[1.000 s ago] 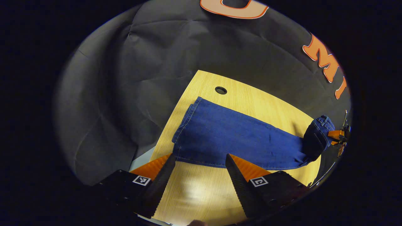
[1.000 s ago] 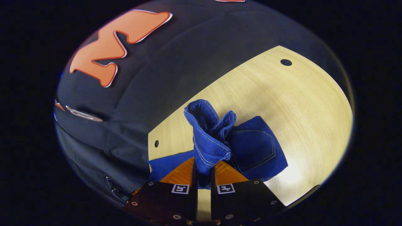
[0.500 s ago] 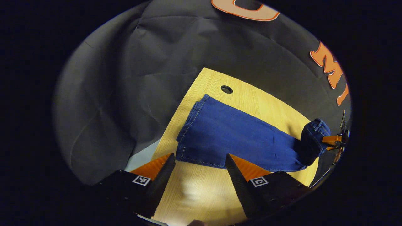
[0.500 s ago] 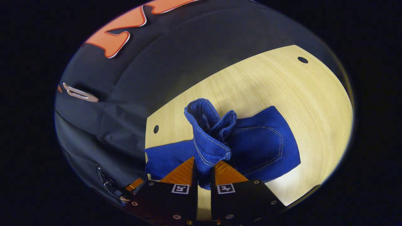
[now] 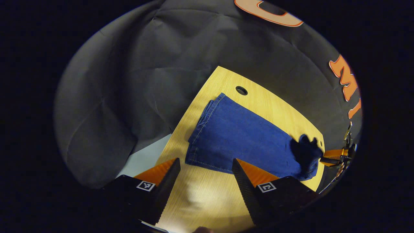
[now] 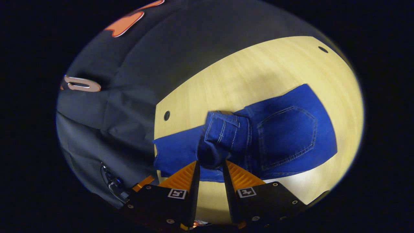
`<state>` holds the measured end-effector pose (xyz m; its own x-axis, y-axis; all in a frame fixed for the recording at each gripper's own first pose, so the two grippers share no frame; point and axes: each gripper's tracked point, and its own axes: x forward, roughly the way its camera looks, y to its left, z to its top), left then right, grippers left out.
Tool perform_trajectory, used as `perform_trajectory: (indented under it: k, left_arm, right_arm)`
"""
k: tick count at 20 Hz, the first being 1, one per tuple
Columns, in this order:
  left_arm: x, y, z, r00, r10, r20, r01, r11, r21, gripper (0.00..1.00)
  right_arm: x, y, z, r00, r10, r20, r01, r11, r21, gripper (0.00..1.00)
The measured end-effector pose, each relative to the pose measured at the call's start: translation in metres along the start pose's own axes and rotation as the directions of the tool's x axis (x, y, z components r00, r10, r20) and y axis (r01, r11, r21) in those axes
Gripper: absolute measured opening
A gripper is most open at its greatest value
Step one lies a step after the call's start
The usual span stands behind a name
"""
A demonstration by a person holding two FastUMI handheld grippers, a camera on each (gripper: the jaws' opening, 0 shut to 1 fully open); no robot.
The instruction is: Grasp the waist and the cuffs of the jeans and fold them to make the two legs overlap; first hold the waist and fold one-third of the jeans toward the cuffs, then hold the cuffs and fold the remaining one-third in the same direction to finish folding.
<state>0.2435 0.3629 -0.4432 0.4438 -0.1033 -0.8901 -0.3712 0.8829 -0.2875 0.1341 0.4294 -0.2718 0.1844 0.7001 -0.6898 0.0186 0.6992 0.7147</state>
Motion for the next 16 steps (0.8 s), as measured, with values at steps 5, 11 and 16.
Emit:
perform_trajectory:
  k: [5,11,16]
  left_arm:
    - [0.003,0.002,0.004,1.000,-0.011,0.006,0.011,1.000,-0.025,0.98]
    - [0.003,0.011,-0.003,0.998,-0.055,-0.029,0.051,0.990,-0.132,0.98]
    - [0.005,0.016,0.000,0.992,-0.122,-0.040,0.107,0.959,-0.261,0.98]
  right_arm:
    - [-0.012,0.011,0.009,0.999,0.011,0.046,-0.010,1.000,-0.024,0.63]
    - [-0.050,-0.017,0.040,0.986,-0.039,0.164,0.044,0.999,-0.023,0.94]
    - [-0.074,-0.037,0.049,0.974,-0.059,0.221,0.056,0.998,0.019,0.96]
